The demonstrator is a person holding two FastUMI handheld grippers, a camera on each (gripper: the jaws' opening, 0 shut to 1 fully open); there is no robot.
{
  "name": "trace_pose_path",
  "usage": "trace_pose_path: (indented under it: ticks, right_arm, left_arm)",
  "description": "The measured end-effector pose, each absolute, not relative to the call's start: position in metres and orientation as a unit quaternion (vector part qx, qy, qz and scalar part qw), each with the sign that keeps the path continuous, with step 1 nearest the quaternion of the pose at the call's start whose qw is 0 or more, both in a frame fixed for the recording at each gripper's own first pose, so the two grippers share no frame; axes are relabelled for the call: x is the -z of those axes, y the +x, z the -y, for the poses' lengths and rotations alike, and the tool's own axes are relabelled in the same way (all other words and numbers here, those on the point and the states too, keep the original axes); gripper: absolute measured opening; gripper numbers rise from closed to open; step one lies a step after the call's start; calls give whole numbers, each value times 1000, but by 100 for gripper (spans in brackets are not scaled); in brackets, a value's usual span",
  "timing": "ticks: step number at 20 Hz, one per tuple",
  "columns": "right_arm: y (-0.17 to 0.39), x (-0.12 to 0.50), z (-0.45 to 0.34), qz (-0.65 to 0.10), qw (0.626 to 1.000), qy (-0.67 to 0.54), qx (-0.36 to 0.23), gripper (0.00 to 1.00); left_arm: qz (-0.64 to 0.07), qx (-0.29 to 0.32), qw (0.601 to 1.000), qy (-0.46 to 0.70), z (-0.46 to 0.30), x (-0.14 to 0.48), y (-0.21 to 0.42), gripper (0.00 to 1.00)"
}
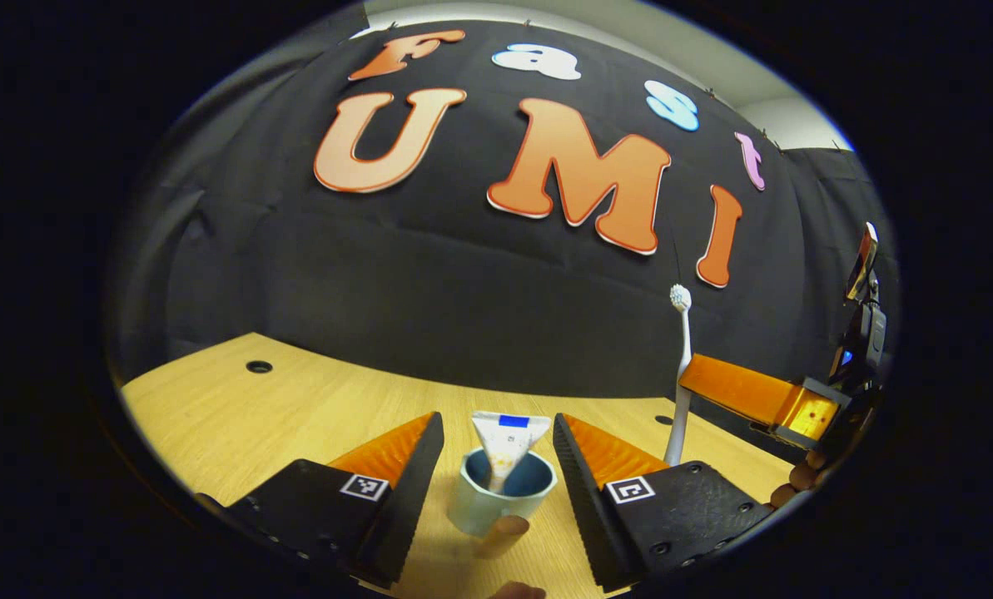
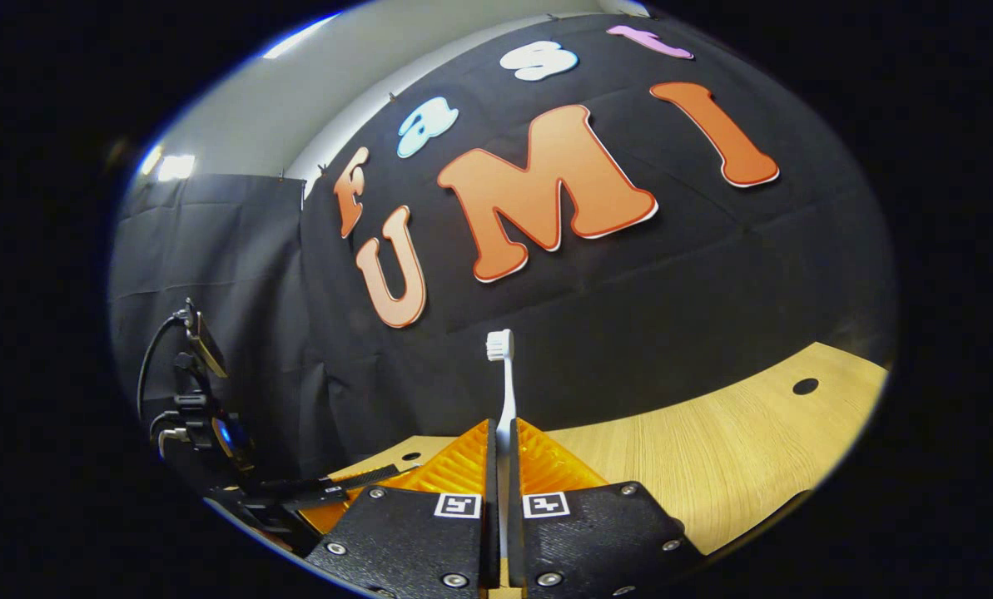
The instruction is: Put the toothbrush and toothpaste on the desktop into the cup, then pick up the cup and place it on the coaster on the desktop.
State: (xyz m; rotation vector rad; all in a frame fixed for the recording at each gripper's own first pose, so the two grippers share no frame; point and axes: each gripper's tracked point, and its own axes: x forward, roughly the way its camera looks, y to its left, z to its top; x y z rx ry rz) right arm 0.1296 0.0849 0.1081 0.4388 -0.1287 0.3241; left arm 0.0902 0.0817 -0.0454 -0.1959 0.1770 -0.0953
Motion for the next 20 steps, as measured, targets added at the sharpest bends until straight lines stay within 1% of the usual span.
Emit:
trace_pose_path:
  ticks: [3,7,8,10,14,20]
  right_arm:
    - [137,-112,-97,80,958,220,-167,4]
    - [148,-114,-113,95,953,226,-176,4]
    - [153,-114,-117,100,953,226,-176,5]
    - [159,-115,-123,105,952,227,-179,4]
    - [178,-107,-134,102,953,224,-176,5]
    - [196,-75,-142,72,957,226,-166,5]
  left_arm:
    - [-46,23,995,-80,-107,25,76,81]
    - [38,14,996,-81,-130,-2,61,82]
    - [45,10,995,-83,-133,-3,56,82]
    - [45,-1,996,-76,-143,-1,49,81]
    - [29,-5,997,-72,-155,10,50,82]
    - [9,-10,996,-87,-160,34,54,82]
